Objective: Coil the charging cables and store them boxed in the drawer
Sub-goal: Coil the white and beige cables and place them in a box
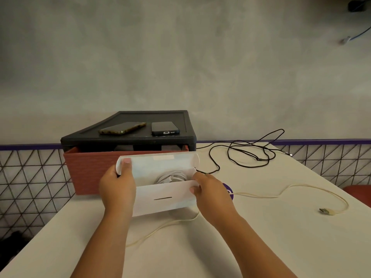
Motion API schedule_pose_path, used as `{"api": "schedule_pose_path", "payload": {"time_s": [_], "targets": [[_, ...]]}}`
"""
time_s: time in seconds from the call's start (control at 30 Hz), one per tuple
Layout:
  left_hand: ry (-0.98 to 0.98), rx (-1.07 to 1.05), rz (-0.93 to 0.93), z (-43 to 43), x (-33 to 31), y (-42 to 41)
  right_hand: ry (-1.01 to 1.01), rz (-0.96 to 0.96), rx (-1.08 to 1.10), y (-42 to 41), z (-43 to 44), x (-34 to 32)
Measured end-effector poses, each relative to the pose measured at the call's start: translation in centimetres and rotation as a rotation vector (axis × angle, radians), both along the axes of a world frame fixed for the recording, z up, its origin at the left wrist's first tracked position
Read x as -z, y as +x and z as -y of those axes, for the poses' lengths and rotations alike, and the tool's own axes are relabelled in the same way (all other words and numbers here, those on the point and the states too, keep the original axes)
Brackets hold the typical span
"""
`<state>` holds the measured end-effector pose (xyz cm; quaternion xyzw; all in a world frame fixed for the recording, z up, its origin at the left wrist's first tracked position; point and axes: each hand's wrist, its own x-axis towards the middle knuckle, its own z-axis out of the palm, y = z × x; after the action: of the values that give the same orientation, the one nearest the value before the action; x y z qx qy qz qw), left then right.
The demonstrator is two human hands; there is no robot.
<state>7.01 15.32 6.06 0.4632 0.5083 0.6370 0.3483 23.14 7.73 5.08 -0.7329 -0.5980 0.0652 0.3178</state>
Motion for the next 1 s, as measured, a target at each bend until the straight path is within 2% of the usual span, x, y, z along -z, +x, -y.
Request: {"api": "schedule_pose_path", "payload": {"time_s": [0.17,0.57,0.77,0.9,1.0], "targets": [[-0.134,0.026,-0.017,-0.4,1.3,0.4,-0.018,0.002,0.039,-0.3,-0.2,0.6],[-0.196,0.167,-0.032,0.0,0.7,1.2,-0.001,-0.053,0.005,-0.2,-0.7,1.5],[-0.402,0.275,0.081,-4.5,3.4,-0.1,0.018,-0.058,0.003,-0.2,-0.5,1.6],[-0.411,0.288,0.174,-0.8,-1.3,-0.4,0.034,-0.020,0.000,-0.2,-0.3,1.1],[-0.374,0.269,0.189,-0.6,-2.2,-0.4,-0.066,0.100,-0.149,-0.6,-0.1,1.1]]}}
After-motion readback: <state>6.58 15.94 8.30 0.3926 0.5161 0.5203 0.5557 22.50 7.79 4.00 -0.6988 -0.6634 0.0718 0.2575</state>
